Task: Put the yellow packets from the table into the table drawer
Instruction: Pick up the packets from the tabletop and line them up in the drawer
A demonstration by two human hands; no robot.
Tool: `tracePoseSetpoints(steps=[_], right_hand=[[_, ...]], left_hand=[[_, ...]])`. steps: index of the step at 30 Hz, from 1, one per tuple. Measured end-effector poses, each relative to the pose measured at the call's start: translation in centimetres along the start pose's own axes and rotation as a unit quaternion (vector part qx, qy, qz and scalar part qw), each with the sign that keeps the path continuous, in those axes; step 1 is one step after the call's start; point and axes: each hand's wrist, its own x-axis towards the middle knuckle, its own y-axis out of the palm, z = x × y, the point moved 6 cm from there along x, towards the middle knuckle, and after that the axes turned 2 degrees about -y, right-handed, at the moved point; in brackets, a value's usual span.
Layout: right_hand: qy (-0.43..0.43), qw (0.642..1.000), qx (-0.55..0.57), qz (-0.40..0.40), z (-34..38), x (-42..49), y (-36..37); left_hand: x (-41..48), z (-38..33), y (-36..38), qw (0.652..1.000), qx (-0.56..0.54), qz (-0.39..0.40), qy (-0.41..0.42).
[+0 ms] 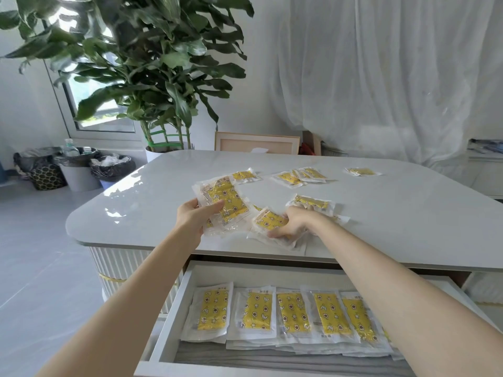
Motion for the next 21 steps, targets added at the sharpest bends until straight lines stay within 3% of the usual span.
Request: tracePoseSetpoints(steps=[3,7,12,21], right_hand=[[0.005,0.999,0.054,-0.010,0.0,0.1,0.1],[0.020,0.993,0.080,-0.084,0.0,-0.3,-0.5],[-0.030,0.981,0.099,-0.165,1.1,-1.9,-1.6],[-0.049,0.920,0.335,-0.198,0.3,-5.2,-4.9]], left_hand=[[-0.2,-0.1,0.1,1.000,0.005,0.006,0.006],[-0.5,-0.3,0.2,1.000,0.010,-0.002,0.013],[-1.1,-1.0,0.1,0.999,0.001,-0.018,0.030],[-3.1,-1.5,1.6,0.999,0.013,0.013,0.046]])
